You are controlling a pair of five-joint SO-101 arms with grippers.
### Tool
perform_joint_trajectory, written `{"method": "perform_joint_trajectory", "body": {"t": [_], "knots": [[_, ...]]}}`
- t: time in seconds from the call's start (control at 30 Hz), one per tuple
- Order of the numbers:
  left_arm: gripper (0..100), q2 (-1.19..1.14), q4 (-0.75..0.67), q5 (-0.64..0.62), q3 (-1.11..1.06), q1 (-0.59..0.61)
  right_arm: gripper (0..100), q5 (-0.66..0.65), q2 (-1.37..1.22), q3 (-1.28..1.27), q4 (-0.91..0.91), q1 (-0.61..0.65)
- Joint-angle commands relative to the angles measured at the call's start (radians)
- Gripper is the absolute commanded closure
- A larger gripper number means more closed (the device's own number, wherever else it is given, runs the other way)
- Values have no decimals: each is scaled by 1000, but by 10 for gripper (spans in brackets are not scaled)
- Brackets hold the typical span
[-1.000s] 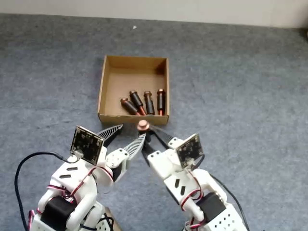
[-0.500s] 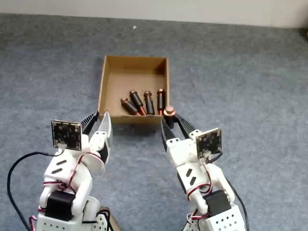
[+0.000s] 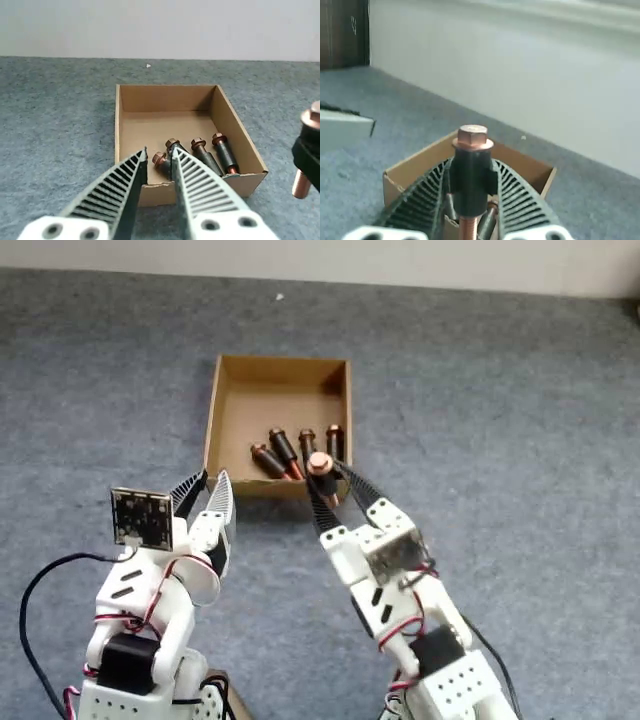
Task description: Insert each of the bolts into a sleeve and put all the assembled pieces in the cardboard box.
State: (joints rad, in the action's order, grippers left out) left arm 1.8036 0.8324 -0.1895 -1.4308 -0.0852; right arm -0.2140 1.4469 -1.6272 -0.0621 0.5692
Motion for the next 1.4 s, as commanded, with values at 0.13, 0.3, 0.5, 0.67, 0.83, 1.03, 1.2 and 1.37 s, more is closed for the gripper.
{"method": "perform_joint_trajectory", "body": {"t": [0.13,0.3,0.5,0.67,0.83,1.03,1.2,1.37], "knots": [[902,10,-20,-8,2,8,993,-17,-492,286,-254,4],[904,10,-20,-8,1,8,993,-17,-812,437,-397,4],[905,8,-18,-8,-13,10,993,-18,-1173,596,-510,-18],[903,8,-20,-8,-18,10,988,-18,-1435,737,-530,-33],[903,8,-20,-8,-16,8,890,-18,-1581,792,-530,-33],[903,8,-20,-8,-12,4,857,-17,-1589,789,-535,-33],[905,8,-20,-8,-12,4,857,-17,-1543,783,-535,-28],[905,8,-20,-8,-12,4,858,-17,-1349,641,-532,-30]]}}
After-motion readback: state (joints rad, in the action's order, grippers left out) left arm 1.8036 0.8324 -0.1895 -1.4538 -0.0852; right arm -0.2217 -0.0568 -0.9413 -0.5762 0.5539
